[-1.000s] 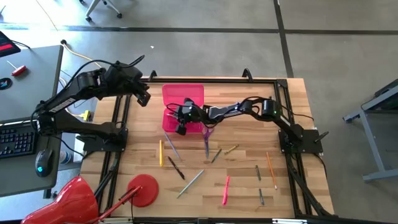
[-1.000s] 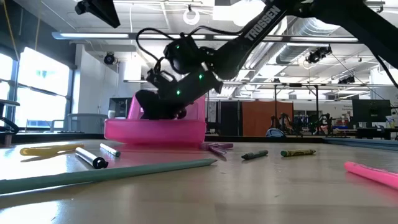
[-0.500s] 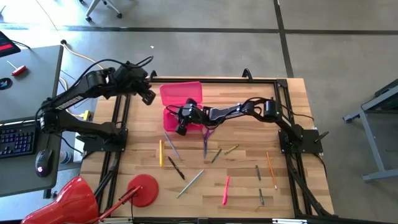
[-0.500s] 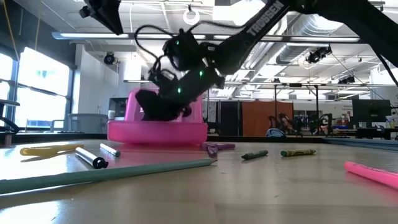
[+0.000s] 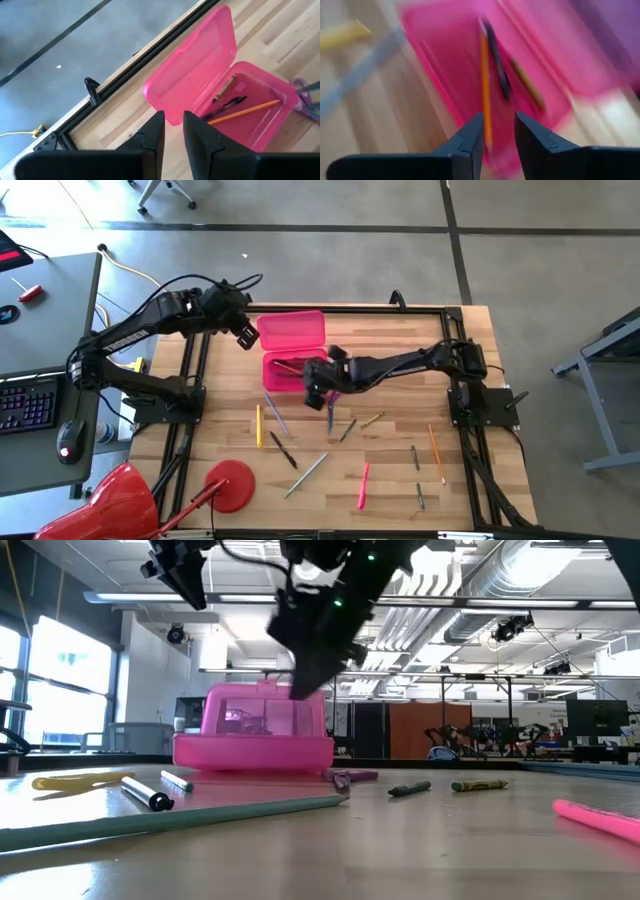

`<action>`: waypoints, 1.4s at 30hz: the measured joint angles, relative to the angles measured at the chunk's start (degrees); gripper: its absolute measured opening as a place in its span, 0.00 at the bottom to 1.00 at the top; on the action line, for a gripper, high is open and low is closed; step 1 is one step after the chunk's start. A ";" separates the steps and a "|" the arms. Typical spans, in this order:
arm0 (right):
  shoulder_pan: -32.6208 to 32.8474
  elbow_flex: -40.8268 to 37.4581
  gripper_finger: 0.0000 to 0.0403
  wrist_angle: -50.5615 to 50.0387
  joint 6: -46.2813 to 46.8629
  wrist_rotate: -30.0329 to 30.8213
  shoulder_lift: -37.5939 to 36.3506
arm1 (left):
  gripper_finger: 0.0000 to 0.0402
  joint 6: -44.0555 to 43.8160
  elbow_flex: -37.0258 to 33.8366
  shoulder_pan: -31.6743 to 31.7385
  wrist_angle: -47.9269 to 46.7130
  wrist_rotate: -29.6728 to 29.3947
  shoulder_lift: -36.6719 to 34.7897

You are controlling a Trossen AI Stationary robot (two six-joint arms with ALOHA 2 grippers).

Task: Pick & place school supplies into a supply box
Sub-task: Put the purple scissors into the pink supply box

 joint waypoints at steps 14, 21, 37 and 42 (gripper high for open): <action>1.94 -9.19 0.21 -12.02 26.06 1.39 0.98 | 0.25 1.53 0.00 0.00 0.66 0.13 0.07; -0.44 -16.05 0.21 -2.52 28.58 0.73 0.74 | 0.25 1.53 0.00 0.01 1.57 0.29 0.07; -1.35 -15.13 0.21 -5.16 26.08 1.99 -1.75 | 0.25 1.54 0.00 0.02 1.75 1.36 0.04; -2.09 -15.13 0.21 -0.67 25.69 3.34 -1.80 | 0.25 1.55 0.00 0.01 2.39 1.36 0.04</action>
